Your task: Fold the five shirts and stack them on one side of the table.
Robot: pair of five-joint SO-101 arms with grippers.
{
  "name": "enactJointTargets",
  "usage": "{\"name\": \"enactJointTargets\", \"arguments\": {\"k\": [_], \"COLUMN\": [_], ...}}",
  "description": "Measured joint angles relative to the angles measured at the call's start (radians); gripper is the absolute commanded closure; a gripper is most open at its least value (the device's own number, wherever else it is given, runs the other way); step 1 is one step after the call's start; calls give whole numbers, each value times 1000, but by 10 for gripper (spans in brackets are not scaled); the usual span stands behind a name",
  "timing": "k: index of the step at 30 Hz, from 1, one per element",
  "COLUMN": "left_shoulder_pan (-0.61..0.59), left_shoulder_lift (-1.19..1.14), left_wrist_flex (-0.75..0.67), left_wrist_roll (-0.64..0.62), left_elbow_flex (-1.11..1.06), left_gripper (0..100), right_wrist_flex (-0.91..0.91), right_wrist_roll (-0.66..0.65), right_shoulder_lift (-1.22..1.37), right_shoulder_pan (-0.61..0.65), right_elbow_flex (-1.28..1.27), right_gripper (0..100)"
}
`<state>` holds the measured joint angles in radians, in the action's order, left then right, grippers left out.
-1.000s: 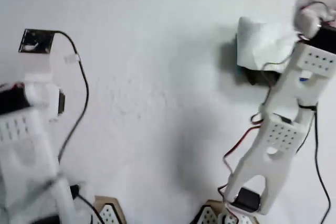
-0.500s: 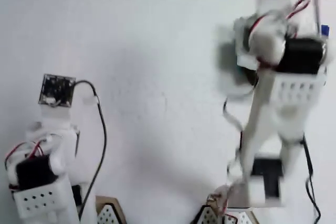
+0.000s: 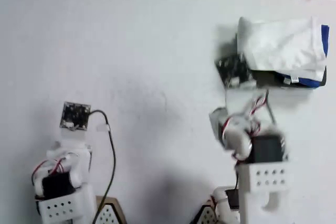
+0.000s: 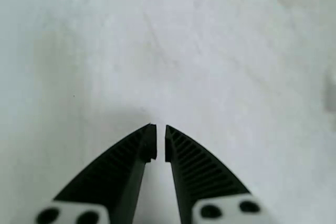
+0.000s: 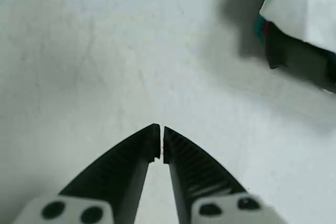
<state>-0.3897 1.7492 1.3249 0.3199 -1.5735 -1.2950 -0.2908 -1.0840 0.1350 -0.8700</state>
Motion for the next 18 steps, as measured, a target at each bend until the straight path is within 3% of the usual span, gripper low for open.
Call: {"name": "enactJointTargets", "arguments": {"k": [6, 10, 18], "left_shoulder_pan": [0, 37, 144], "left_shoulder_lift": [48, 48, 49], "left_wrist_flex": [-61, -75, -109], "left_wrist_roll": [0, -17, -273], "left_elbow_flex": [-51, -58, -100], "left_gripper": [939, 939, 942], "right_wrist_flex": [336, 394, 361], "right_wrist_roll": [0, 0, 126], "right_shoulder_lift": [-330, -574, -678], "right_shoulder_pan": [3, 3, 3], "right_elbow_flex": [-511, -775, -813], "right_gripper": [978, 978, 978]}}
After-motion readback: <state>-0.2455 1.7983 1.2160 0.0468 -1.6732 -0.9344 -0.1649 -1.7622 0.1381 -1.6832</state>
